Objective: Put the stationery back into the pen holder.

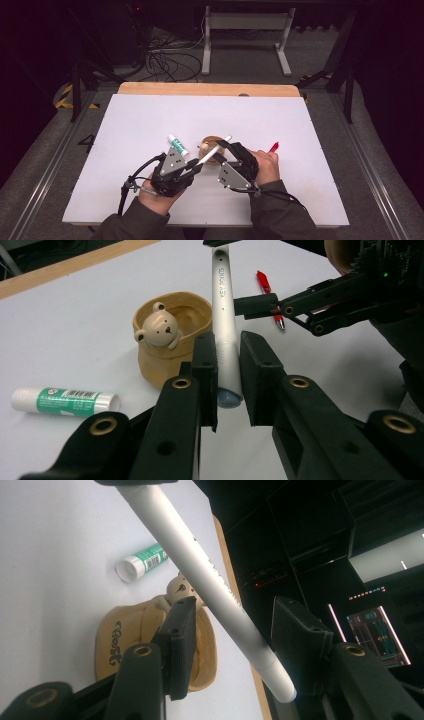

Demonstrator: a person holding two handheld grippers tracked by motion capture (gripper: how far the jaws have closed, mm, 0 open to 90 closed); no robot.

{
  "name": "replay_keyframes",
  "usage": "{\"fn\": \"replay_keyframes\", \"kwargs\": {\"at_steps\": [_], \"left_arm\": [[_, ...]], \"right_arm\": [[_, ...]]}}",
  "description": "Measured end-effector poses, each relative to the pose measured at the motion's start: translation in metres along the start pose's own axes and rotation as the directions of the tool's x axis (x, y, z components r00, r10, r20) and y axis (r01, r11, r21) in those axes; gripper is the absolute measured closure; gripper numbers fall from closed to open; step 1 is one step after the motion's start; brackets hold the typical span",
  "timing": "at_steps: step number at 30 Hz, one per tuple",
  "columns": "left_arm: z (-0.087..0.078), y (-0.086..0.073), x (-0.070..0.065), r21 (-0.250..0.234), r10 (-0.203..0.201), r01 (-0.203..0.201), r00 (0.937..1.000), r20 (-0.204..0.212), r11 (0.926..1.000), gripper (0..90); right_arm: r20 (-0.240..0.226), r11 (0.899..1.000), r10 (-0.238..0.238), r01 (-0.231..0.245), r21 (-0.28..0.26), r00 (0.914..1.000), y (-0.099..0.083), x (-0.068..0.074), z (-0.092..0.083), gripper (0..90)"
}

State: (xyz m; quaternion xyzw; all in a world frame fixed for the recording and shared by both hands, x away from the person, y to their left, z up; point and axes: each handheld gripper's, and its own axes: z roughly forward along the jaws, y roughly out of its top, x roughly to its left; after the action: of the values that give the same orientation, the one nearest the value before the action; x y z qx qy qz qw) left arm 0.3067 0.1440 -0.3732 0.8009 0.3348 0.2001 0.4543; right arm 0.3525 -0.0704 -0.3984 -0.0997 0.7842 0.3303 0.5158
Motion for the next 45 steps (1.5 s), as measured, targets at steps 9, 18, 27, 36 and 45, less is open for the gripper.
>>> {"fn": "replay_keyframes", "kwargs": {"at_steps": [9, 18, 27, 36, 45], "left_arm": [[0.002, 0.001, -0.001, 0.005, 0.002, -0.002, 1.0, 0.006, 1.0, 78.4], [0.001, 0.0, 0.001, 0.006, 0.001, -0.001, 1.0, 0.007, 1.0, 78.3], [-0.003, 0.0, 0.003, -0.024, -0.013, 0.013, 0.9998, 0.013, 0.9996, 77.6], [-0.007, -0.001, 0.005, -0.076, 0.002, 0.001, 0.9995, 0.033, 0.9971, 73.5], [-0.014, -0.002, 0.013, -0.114, -0.017, 0.018, 0.9998, 0.005, 0.9933, 59.9]], "right_arm": [[0.011, 0.998, -0.06, 0.06, 0.024, 0.9981, 0.001, 0.004, 0.003, 61.5], [0.03, 0.993, -0.11, 0.109, 0.034, 0.9935, 0.003, 0.008, 0.004, 68.4], [0.02, 0.988, -0.146, 0.145, 0.045, 0.989, 0.003, 0.012, 0.007, 73.3], [0.001, 0.989, -0.134, 0.134, 0.057, 0.991, 0.003, 0.014, 0.009, 78.7], [0.021, 0.995, -0.072, 0.07, 0.067, 0.9972, 0.0, 0.01, 0.011, 78.7]]}}
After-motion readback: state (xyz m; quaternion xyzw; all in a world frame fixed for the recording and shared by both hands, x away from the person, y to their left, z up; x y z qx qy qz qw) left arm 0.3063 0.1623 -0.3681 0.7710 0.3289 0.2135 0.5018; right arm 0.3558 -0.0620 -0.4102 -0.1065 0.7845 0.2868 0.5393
